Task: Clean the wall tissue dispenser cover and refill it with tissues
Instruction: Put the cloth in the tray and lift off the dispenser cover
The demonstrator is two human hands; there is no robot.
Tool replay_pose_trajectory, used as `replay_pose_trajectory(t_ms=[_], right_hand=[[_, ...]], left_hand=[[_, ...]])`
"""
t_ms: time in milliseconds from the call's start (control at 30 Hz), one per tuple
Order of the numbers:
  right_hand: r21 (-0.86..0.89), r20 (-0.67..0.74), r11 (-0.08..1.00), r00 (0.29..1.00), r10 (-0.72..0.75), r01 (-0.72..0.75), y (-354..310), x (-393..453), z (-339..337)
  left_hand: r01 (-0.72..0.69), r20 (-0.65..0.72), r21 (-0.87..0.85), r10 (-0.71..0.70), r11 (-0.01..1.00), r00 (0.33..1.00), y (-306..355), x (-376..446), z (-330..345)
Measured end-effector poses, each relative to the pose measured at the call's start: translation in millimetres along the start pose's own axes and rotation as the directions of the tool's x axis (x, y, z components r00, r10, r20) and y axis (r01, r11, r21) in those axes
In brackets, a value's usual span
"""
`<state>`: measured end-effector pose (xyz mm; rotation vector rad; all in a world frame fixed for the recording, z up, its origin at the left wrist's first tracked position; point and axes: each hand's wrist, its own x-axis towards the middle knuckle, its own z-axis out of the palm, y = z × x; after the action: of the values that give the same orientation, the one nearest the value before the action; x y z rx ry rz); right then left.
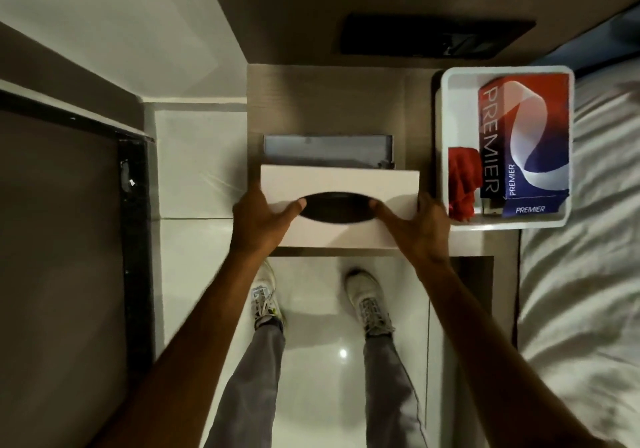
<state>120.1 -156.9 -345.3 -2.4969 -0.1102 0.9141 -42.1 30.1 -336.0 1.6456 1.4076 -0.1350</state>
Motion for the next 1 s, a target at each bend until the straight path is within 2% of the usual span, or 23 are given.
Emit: replay_pose_trajectory(t_ms=[167,500,667,767,833,900,967,1000], right_hand=[[-0.003,0.014,0.999,0.999,0.043,-0.043,34,-25,17],[0.008,0.038,0.999,0.998,0.044,-0.044,29,-25,38],[0.022,0.047,1.0,0.999,-0.01,0.009,29,-19,40],[-0.018,0.115,0.995,0.989,-0.093,0.095,34,-21,26],[-0.103,0.142,0.973,0.971,-0.191,0.207,41,-16,0],[-0.183,0.137,0.921,0.937,-0.322,0.344,51,-5,-34],[-0.279,0.047,0.872,0.913,-0.405,0.401,65,10,-73],[-0.338,-0.052,0.855,0.899,-0.434,0.393,72,20,-91]], left_hand=[[0.112,0.04,0.042,-0.113,0.993,0.993,-40,-30,20],[0.096,-0.075,0.169,-0.085,0.981,0.994,-51,-24,22],[0.046,-0.104,0.215,-0.024,0.975,0.994,-60,-16,25],[0.058,-0.095,0.236,-0.036,0.97,0.995,-60,-16,27],[0.106,-0.096,0.235,-0.086,0.966,0.992,-55,-17,24],[0.111,-0.162,0.207,-0.078,0.972,0.984,-51,-22,18],[0.052,-0.261,0.178,-0.004,0.983,0.965,-43,-35,17],[0.013,-0.306,0.163,0.038,0.987,0.951,-37,-44,20]])
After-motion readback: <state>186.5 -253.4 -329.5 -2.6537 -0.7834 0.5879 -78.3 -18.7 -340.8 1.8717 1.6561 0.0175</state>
